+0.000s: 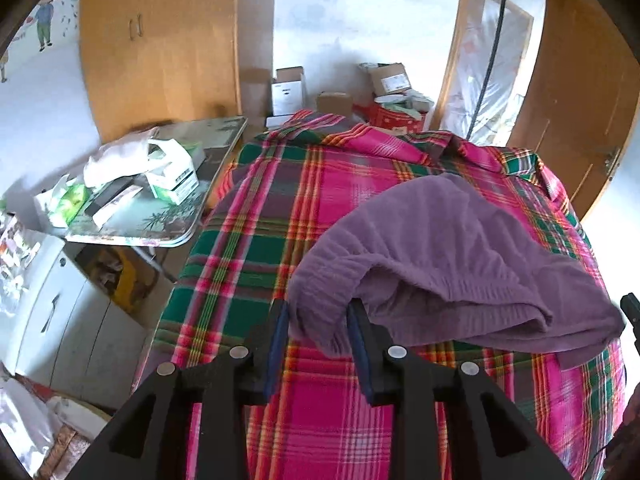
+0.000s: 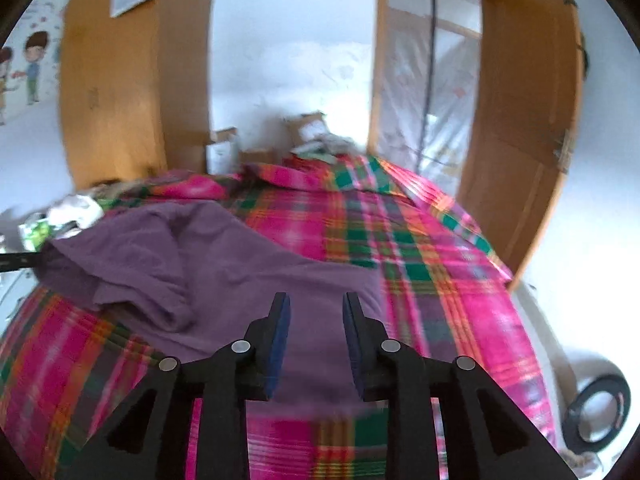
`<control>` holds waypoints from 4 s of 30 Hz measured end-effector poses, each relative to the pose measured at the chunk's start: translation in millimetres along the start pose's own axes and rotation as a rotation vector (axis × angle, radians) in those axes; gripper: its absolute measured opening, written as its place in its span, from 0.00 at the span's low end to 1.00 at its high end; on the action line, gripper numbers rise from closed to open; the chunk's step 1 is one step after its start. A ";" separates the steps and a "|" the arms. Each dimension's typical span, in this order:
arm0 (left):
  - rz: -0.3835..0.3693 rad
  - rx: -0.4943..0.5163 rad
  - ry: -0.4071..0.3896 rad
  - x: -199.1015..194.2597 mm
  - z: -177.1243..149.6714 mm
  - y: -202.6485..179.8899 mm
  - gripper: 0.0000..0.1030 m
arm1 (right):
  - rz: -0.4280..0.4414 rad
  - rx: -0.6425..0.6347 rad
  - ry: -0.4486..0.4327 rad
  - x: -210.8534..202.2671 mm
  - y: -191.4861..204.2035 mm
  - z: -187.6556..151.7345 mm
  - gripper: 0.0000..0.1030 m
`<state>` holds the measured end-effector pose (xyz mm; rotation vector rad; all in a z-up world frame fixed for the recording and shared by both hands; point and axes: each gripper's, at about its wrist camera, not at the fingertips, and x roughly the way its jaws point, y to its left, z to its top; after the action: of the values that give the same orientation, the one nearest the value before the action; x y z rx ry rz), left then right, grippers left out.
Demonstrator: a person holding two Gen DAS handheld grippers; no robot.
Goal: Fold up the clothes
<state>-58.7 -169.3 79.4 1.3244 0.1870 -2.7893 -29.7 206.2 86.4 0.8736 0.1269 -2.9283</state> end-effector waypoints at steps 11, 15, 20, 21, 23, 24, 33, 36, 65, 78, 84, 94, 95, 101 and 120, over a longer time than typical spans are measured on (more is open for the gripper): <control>-0.181 0.070 0.024 2.7 -6.4 -35.8 0.31 | 0.256 -0.212 0.154 44.0 83.4 -18.4 0.44; -0.216 0.143 0.041 9.2 -8.1 -58.4 0.31 | 0.281 -0.255 0.165 58.3 104.0 -18.1 0.48; -0.236 0.224 0.047 14.8 -7.9 -81.2 0.31 | 0.285 -0.201 0.186 77.5 102.3 -12.5 0.48; -0.233 0.241 0.049 16.1 -8.4 -85.9 0.31 | 0.285 -0.186 0.190 80.3 100.1 -11.1 0.48; -0.246 0.268 0.052 18.8 -9.1 -93.4 0.31 | 0.284 -0.156 0.198 85.2 95.3 -8.2 0.45; -0.254 0.280 0.054 20.4 -9.4 -97.2 0.31 | 0.279 -0.149 0.200 86.8 94.5 -6.6 0.30; -0.278 0.371 0.032 29.2 -7.1 -123.0 0.31 | 0.256 -0.085 0.140 87.9 92.1 19.4 0.12; -0.285 0.365 0.028 32.7 -3.5 -124.6 0.31 | 0.270 -0.073 0.100 88.8 94.3 38.5 0.12; -0.101 0.338 0.125 119.7 42.7 -124.0 0.31 | 0.359 -0.112 0.252 95.4 80.9 19.1 0.29; -0.147 0.156 0.018 100.2 71.9 -80.5 0.10 | 0.348 -0.285 0.292 80.1 78.5 -22.0 0.38; -0.104 0.064 -0.042 89.7 88.2 -50.2 0.09 | 0.322 -0.334 0.283 77.2 83.2 -28.6 0.43; -0.074 -0.024 -0.074 78.8 89.9 -13.3 0.08 | 0.267 -0.213 0.252 81.5 67.6 -18.9 0.10; -0.074 -0.028 -0.073 78.4 89.2 -11.3 0.08 | 0.267 -0.212 0.251 80.5 66.9 -19.1 0.10; -0.086 -0.054 -0.066 72.5 85.2 -1.6 0.08 | 0.245 -0.186 0.196 73.2 58.0 -11.9 0.03; -0.049 -0.070 -0.061 69.6 96.0 14.8 0.08 | 0.047 -0.071 0.082 101.8 6.6 64.8 0.03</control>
<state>-175.1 -195.8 84.3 1.2346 0.3156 -2.8305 -149.0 187.3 84.1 0.9726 0.2116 -2.8267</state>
